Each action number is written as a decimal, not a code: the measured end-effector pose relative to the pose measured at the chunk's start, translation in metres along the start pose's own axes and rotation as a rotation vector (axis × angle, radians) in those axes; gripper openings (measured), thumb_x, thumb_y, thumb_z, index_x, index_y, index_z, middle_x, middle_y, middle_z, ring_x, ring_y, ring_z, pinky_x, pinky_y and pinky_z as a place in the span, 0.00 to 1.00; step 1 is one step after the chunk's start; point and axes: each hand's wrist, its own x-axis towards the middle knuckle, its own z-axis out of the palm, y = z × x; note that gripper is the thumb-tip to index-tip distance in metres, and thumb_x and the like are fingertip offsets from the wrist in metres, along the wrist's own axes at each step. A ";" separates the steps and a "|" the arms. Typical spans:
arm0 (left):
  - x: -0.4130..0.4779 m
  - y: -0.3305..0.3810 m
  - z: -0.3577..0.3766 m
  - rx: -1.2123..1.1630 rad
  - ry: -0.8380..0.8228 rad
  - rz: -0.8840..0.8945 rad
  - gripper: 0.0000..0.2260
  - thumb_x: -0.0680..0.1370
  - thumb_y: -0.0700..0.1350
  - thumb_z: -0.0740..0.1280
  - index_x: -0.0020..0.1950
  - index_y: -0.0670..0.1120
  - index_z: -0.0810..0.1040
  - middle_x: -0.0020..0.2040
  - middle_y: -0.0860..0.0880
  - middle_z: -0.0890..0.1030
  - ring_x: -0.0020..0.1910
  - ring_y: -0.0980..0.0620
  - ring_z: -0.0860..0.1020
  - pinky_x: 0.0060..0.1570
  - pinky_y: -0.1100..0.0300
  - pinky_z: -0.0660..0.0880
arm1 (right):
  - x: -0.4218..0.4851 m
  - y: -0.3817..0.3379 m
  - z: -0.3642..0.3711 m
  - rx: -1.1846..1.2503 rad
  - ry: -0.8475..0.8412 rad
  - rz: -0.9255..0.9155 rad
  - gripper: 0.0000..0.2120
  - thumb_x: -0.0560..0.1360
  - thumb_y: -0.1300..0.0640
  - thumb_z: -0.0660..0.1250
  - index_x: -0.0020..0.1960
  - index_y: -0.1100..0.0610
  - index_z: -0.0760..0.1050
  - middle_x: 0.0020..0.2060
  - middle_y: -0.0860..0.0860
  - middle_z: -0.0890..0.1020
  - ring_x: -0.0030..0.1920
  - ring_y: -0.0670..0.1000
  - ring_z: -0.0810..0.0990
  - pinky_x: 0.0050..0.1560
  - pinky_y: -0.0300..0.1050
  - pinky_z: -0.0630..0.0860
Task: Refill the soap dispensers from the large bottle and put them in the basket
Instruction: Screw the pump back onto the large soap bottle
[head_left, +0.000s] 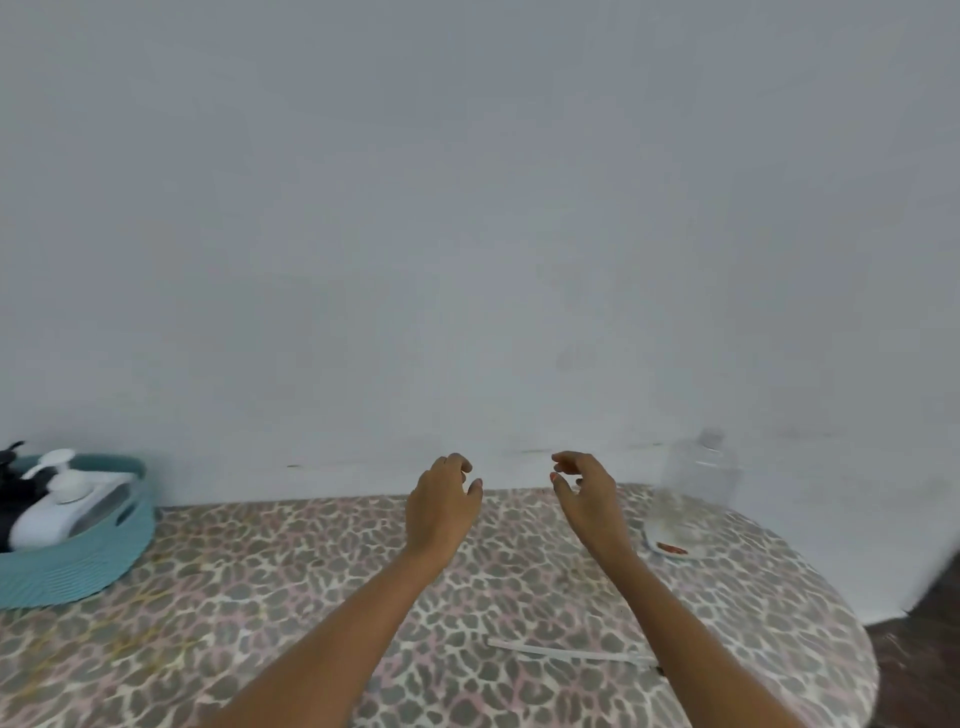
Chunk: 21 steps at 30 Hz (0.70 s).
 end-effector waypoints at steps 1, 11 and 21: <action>-0.002 0.009 0.010 -0.013 -0.019 0.006 0.12 0.78 0.46 0.62 0.59 0.44 0.73 0.56 0.49 0.77 0.53 0.50 0.76 0.49 0.56 0.73 | -0.002 0.009 -0.013 -0.006 0.025 0.018 0.12 0.76 0.63 0.63 0.58 0.60 0.73 0.51 0.52 0.79 0.52 0.48 0.75 0.54 0.43 0.72; -0.005 0.086 0.103 -0.135 -0.211 0.098 0.11 0.78 0.46 0.62 0.58 0.44 0.73 0.55 0.49 0.77 0.52 0.52 0.76 0.45 0.61 0.71 | -0.017 0.090 -0.102 -0.064 0.275 0.193 0.11 0.76 0.60 0.63 0.58 0.60 0.74 0.50 0.50 0.76 0.52 0.49 0.75 0.52 0.43 0.72; 0.011 0.129 0.171 -0.335 -0.487 0.026 0.27 0.77 0.44 0.64 0.73 0.46 0.58 0.73 0.45 0.64 0.71 0.48 0.64 0.68 0.53 0.66 | 0.001 0.144 -0.124 0.140 0.268 0.452 0.30 0.73 0.55 0.68 0.71 0.58 0.60 0.69 0.55 0.66 0.67 0.54 0.67 0.65 0.51 0.67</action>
